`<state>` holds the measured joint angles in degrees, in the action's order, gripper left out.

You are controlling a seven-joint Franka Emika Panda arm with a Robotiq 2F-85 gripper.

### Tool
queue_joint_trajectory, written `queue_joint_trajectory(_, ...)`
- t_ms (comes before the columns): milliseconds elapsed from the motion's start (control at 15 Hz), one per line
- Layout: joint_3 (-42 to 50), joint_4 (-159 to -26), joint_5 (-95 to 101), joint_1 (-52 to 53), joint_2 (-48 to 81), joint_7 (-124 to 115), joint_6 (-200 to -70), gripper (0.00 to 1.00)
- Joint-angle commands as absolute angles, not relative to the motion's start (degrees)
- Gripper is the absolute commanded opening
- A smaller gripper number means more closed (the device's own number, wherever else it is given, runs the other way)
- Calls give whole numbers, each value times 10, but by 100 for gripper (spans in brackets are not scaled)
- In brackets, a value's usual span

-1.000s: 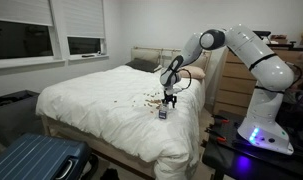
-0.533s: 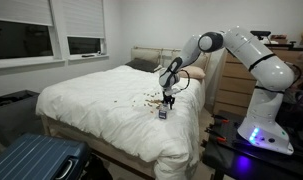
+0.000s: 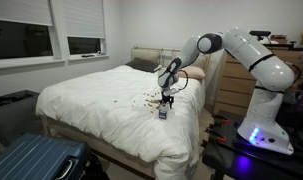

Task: Pick some objects from the bed and put them in the clear bottle

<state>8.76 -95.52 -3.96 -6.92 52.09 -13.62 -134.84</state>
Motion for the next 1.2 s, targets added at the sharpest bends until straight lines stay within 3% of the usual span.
queue_joint_trajectory(0, 95, -936, -29, -64, 531, -135, -1337, 36)
queue_joint_trajectory(267, 95, -935, -27, -64, 532, -135, -1338, 4)
queue_joint_trajectory(333, 95, -935, -27, -64, 532, -135, -1339, 1)
queue_joint_trajectory(1133, 90, -968, -31, -67, 481, -124, -1337, 0)
